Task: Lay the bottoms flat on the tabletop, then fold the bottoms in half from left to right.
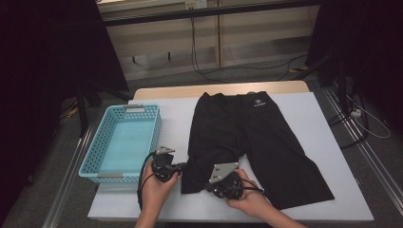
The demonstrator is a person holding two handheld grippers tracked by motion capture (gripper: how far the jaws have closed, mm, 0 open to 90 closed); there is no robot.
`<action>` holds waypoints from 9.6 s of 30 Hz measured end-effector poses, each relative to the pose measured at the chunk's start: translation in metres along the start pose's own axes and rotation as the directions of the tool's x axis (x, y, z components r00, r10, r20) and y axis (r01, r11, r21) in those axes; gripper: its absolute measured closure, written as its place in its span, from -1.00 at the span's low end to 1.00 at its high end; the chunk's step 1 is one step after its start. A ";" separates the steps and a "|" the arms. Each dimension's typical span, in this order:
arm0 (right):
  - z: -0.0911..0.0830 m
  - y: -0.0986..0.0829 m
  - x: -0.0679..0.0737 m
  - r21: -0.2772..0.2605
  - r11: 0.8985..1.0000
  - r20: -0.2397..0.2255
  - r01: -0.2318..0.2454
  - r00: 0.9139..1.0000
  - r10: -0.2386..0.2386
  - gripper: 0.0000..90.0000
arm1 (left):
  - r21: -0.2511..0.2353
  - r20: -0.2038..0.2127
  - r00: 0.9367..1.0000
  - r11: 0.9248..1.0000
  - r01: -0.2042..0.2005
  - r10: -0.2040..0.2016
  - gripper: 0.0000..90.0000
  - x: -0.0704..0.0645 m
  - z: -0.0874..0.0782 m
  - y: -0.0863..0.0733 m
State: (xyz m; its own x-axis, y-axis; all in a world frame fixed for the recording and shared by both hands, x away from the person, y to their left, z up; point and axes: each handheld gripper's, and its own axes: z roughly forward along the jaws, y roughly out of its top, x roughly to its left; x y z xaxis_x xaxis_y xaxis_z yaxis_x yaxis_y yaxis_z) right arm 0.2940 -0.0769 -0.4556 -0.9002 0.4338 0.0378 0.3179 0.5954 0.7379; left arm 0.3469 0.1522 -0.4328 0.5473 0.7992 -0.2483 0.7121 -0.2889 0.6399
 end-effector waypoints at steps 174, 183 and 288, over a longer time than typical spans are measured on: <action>-0.062 -0.033 -0.048 -0.045 0.984 0.258 -0.174 0.949 0.180 -0.02 | 0.139 -0.037 0.999 0.990 0.014 -0.009 1.00 -0.005 -0.014 -0.007; -0.047 -0.029 -0.035 0.020 0.990 0.231 -0.141 0.964 0.132 0.20 | 0.100 -0.030 1.000 0.995 -0.005 0.008 0.98 -0.004 -0.010 -0.006; -0.050 0.000 -0.082 -0.230 0.946 0.377 -0.229 0.875 0.304 -0.69 | 0.011 0.111 0.990 0.996 -0.084 0.083 0.99 -0.036 -0.021 0.005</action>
State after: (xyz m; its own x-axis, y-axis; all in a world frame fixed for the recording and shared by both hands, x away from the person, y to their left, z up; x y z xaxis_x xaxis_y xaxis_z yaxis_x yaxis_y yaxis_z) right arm 0.3528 -0.1458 -0.4252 -0.5787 0.8155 0.0030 0.4389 0.3083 0.8440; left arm 0.3214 0.1328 -0.4047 0.6498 0.7091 -0.2739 0.6682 -0.3610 0.6506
